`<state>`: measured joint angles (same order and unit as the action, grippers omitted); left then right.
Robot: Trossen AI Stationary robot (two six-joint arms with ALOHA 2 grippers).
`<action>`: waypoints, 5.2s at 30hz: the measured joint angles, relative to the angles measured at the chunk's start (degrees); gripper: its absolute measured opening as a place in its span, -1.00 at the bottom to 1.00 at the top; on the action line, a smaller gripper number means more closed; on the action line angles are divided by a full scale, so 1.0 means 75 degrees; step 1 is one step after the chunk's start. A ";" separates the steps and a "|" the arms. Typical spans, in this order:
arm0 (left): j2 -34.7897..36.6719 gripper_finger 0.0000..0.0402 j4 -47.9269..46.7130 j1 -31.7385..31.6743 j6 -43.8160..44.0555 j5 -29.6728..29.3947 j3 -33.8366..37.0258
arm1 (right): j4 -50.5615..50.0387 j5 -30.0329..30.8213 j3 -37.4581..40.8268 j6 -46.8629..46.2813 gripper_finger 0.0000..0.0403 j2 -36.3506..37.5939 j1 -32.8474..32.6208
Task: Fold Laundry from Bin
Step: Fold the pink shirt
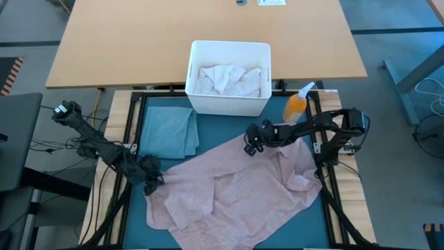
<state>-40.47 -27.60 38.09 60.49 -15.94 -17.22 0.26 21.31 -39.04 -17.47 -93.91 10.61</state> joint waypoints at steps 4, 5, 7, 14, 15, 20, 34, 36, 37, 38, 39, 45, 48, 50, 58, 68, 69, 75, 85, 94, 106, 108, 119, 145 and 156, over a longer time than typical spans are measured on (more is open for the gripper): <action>0.0000 -0.14 -0.0004 0.0000 -0.0694 -0.0054 -0.0704 | 0.0027 0.0386 0.0151 0.0171 -0.39 0.0003 0.0384; 0.0003 -0.14 -0.0009 0.0003 -0.0854 -0.0066 -0.0911 | 0.0018 0.0481 0.0165 0.0182 -0.39 0.0003 0.0468; 0.0003 -0.14 0.0028 0.0008 -0.1090 -0.0149 -0.1281 | 0.0025 0.0642 0.0168 0.0199 -0.39 0.0003 0.0616; -0.0592 -0.14 0.1102 0.0710 -0.1291 0.0178 -0.1332 | 0.0072 0.1067 -0.0013 0.0487 -0.39 0.0040 0.0744; -0.0839 -0.14 0.1068 0.0855 -0.1131 0.0271 -0.1291 | -0.0029 0.1037 -0.0119 0.0513 -0.39 0.0098 0.0693; -0.2246 -0.14 0.1098 0.1365 -0.0430 0.0706 -0.1266 | -0.1000 0.1035 -0.0737 0.0538 -0.39 0.0575 0.0173; -0.4666 -0.14 0.1364 0.1291 0.0385 0.2524 -0.1334 | -0.2662 0.0865 -0.1872 -0.0086 -0.39 0.2093 -0.2386; -0.4623 -0.14 0.1073 0.1291 0.0547 0.2813 -0.1336 | -0.2721 0.0437 -0.1872 -0.0310 -0.39 0.2087 -0.2898; -0.4608 -0.14 0.0907 0.1294 0.0616 0.3007 -0.1339 | -0.2757 0.0292 -0.1872 -0.0409 -0.39 0.2064 -0.3173; -0.4605 -0.14 0.0765 0.1294 0.0671 0.3172 -0.1343 | -0.2789 0.0170 -0.1872 -0.0494 -0.39 0.2002 -0.3438; -0.4605 -0.14 0.0650 0.1294 0.0720 0.3296 -0.1352 | -0.2817 0.0101 -0.1872 -0.0527 -0.39 0.1961 -0.3704; -0.4596 -0.14 0.0128 0.1291 0.1174 0.3994 -0.1357 | -0.2421 -0.0080 -0.1869 -0.0527 -0.39 0.1463 -0.5135; -0.4596 -0.18 -0.0419 0.1291 0.1532 0.4504 -0.1368 | -0.1673 -0.0080 -0.1872 -0.0492 -0.39 0.0983 -0.5443; -0.4579 -0.24 -0.0788 0.1294 0.1537 0.4747 -0.1384 | -0.1105 -0.0080 -0.1872 -0.0488 -0.39 0.0568 -0.5441; -0.3896 -0.51 -0.4248 0.1312 0.1179 0.4405 -0.2380 | -0.0592 -0.0292 -0.2471 0.0027 -0.39 -0.0688 -0.4791; -0.2651 -0.60 -0.3925 0.1531 0.0597 0.1428 -0.4043 | -0.2929 -0.1181 -0.3751 0.0286 -0.39 -0.0711 -0.4216; -0.2627 -0.60 -0.3363 0.1602 0.0340 0.0964 -0.4038 | -0.3448 -0.1179 -0.3862 0.0084 -0.39 -0.0584 -0.4242; -0.3487 -0.60 -0.0316 0.1923 -0.1294 -0.0424 -0.3603 | -0.6492 -0.1240 -0.3553 -0.1711 -0.42 -0.0007 -0.4342; -0.6010 -0.60 0.0405 0.1923 -0.0951 0.1104 -0.3379 | -0.6805 -0.1271 -0.1825 -0.3441 -0.63 0.0552 -0.3755; -0.6507 -0.80 -0.0226 0.1915 -0.0180 0.1557 -0.3412 | -0.7411 -0.1251 -0.1147 -0.4022 -0.73 0.0490 -0.2955; -0.6355 -0.99 -0.2078 0.1977 0.0549 0.2581 -0.3364 | -0.8418 -0.0065 -0.1169 -0.3679 -0.85 0.0493 -0.2127; -0.6301 -1.00 -0.2502 0.2024 0.0680 0.2802 -0.3350 | -0.8437 -0.0486 -0.1243 -0.3443 -0.87 0.0487 -0.2038; -0.4960 -1.00 -0.2933 0.2099 0.0545 0.1671 -0.3297 | -0.8948 -0.0308 -0.1889 -0.3581 -0.80 0.0490 -0.2331; -0.4252 -1.00 -0.2720 0.2328 0.0763 0.0525 -0.3329 | -0.9244 0.1379 -0.1610 -0.4035 -0.88 0.0487 -0.0454; -0.4249 -1.00 0.1021 0.2637 -0.0486 0.0247 -0.3353 | -1.0854 -0.0618 -0.4129 -0.4310 -0.83 0.0490 -0.3618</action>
<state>-72.34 -19.94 57.86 56.84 -14.09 -42.37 -81.15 16.67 -70.00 -49.80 -90.24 -16.53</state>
